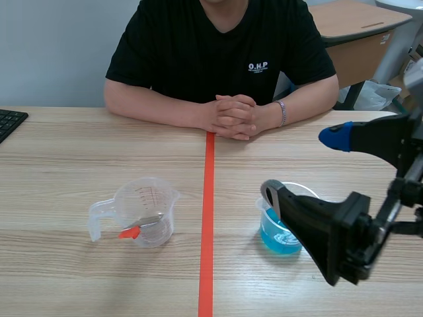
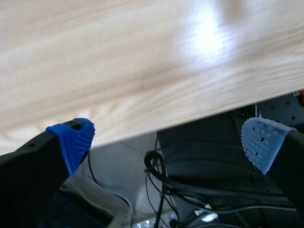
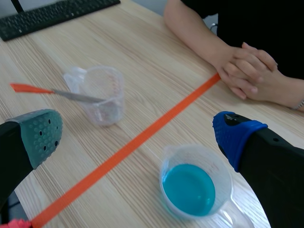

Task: Do the redox reaction experiment.
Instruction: 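Return to the home posture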

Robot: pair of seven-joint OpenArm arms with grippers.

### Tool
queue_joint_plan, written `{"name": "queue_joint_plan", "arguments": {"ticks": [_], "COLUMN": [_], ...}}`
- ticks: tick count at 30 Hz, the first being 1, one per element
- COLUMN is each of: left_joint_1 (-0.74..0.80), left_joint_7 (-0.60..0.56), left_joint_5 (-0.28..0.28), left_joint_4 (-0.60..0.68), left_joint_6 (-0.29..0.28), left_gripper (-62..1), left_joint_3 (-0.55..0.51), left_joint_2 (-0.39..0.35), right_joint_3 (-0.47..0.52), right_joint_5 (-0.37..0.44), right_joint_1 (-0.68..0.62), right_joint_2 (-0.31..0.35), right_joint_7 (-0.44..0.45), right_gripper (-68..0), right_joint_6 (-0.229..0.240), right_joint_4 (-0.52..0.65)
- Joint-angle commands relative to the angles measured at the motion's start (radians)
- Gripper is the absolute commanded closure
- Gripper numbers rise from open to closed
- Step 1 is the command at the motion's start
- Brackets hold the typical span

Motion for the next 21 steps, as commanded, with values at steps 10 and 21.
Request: {"name": "queue_joint_plan", "arguments": {"ticks": [10,21], "left_joint_1": [-0.001,-0.156], "left_joint_7": [-0.032,-0.021], "left_joint_5": [-0.039,-0.182], "left_joint_4": [0.238,0.303], "left_joint_6": [-0.045,-0.127], "left_gripper": [-62.3,-62.3], "left_joint_3": [0.001,0.002], "left_joint_2": [-0.233,-0.387], "right_joint_3": [0.120,0.122], "right_joint_5": [-0.011,-0.011], "right_joint_1": [-0.173,-0.170], "right_joint_2": [-0.019,-0.019], "right_joint_7": [0.031,0.027], "right_gripper": [-67.9,-67.9], "right_joint_6": [-0.053,-0.053], "right_joint_4": [0.081,0.081]}}
